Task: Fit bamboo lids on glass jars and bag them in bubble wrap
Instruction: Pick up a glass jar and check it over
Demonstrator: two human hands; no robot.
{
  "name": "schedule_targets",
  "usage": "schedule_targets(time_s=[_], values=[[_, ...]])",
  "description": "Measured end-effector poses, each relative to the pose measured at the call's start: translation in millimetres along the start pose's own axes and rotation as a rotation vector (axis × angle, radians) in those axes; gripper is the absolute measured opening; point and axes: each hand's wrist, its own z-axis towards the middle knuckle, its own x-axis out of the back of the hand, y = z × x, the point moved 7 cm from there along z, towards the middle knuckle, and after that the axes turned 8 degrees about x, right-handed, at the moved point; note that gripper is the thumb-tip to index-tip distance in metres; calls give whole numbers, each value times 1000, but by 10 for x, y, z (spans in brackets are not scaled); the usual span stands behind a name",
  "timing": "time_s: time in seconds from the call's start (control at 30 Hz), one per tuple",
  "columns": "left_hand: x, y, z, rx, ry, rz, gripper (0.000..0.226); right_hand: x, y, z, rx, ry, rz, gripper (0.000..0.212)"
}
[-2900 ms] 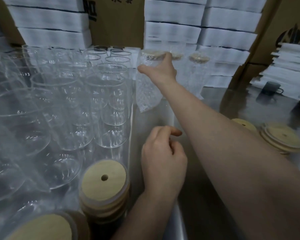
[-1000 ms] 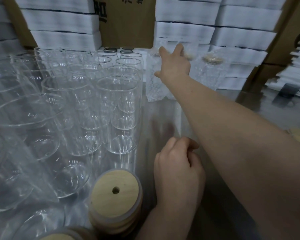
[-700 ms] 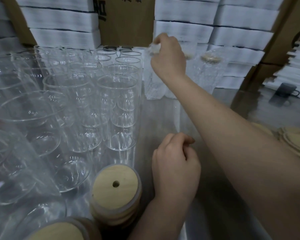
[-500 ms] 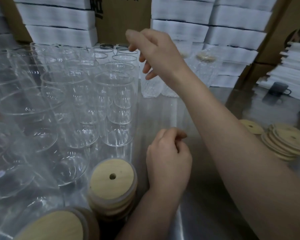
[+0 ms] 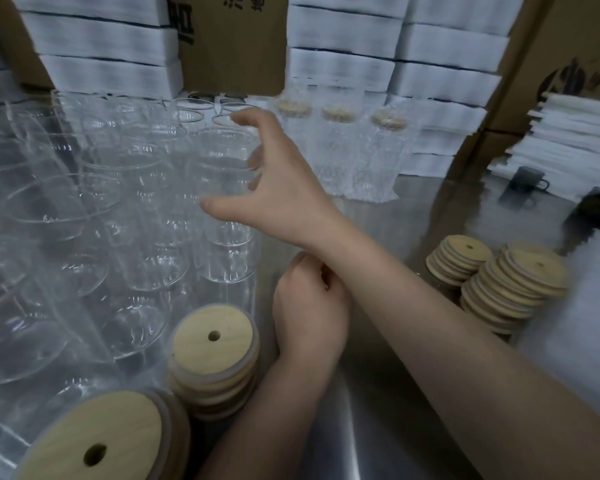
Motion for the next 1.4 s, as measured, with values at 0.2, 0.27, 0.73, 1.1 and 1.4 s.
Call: schedule_targets(time_s=[0.2,0.27,0.73,1.1,1.4], values=[[76,-52,76,70,17,-44,29,637,185,-349,-75,608,583,82],[100,-79,91,105,42,-85,28,806,310,-522,-157,758,764,77],[145,-90,139,249,5,-458,35,658,831,-1335,-525,670,877,75],[-82,211,-82,145,-427,-488,36,657,839,-1352,-465,645,885,66],[-115,228,-141,-7,-372,-323,82,554,830,-1270,-397,564,804,67]])
